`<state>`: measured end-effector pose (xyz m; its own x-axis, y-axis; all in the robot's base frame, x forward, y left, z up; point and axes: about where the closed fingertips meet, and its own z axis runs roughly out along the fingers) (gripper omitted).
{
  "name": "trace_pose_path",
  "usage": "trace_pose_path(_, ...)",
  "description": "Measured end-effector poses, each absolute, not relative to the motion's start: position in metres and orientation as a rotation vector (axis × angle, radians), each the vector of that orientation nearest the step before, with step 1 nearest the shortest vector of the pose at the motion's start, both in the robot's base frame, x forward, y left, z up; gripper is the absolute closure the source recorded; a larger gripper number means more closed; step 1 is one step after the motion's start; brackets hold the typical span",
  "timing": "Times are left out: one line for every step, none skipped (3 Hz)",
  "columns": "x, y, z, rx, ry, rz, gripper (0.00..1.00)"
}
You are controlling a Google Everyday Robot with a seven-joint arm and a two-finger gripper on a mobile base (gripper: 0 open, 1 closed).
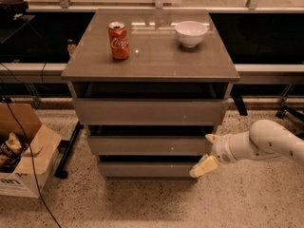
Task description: Open bottom drawer
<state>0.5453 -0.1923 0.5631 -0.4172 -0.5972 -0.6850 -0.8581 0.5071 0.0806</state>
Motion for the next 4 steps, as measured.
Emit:
trace_pose_path(0.547,-0.191,0.557,-1.187,2.173,0.544,0.00)
trace_pose_path(0.552,-0.192,0.534,-1.189,2.214,0.499,0.00)
trace_pose_path(0.558,-0.191,0.501,-1.229,2.271,0.414,0.00)
trace_pose_path(0.571,-0.190,0.459,-1.287,2.321,0.304,0.00)
